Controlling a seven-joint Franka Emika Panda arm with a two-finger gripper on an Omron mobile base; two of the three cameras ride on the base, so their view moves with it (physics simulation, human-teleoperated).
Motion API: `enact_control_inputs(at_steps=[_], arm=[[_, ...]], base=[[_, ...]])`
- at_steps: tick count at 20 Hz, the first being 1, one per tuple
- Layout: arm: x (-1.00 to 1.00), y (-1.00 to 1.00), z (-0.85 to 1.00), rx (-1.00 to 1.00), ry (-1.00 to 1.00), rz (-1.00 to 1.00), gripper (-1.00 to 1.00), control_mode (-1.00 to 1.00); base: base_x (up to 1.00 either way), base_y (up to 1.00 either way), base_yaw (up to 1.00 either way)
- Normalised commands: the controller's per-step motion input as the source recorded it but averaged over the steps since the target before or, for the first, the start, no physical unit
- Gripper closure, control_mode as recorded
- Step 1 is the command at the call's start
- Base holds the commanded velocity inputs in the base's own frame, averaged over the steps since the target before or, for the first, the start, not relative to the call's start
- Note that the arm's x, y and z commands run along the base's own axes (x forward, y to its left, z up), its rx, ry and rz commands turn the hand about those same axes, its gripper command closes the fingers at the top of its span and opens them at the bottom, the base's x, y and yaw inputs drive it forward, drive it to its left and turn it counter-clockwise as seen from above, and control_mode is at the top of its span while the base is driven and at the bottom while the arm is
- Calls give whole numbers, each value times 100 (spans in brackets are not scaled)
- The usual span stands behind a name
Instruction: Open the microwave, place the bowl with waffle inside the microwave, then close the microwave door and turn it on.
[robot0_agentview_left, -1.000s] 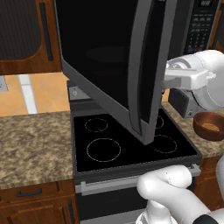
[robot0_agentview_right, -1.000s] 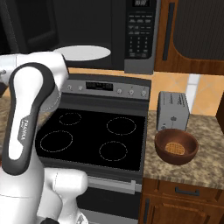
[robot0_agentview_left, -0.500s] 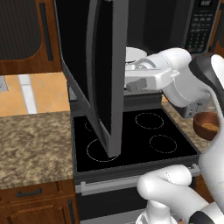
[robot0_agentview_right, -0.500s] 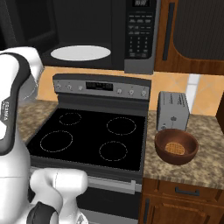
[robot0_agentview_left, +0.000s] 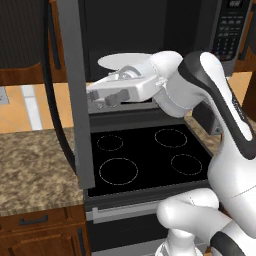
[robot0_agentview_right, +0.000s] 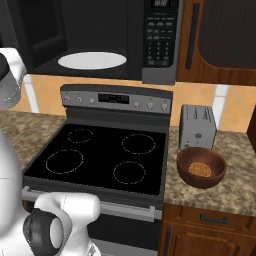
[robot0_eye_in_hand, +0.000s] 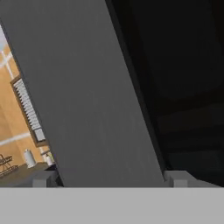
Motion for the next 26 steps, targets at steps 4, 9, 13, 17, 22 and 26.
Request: enact_control_inputs(at_steps=[4, 9, 13, 17, 22, 26], arm=[[4, 38, 0, -2, 0, 0, -100, -100], [0, 32, 0, -3, 0, 0, -100, -100], [0, 9, 0, 0, 0, 2, -100, -100], [-15, -36, 4, 0, -2, -1, -100, -100], [-24, -88, 7, 0, -2, -15, -100, -100], [-11, -89, 7, 0, 0, -24, -100, -100]], base=[[0, 0, 0], [0, 0, 0], [0, 0, 0], [0, 0, 0], [0, 0, 0], [0, 0, 0]])
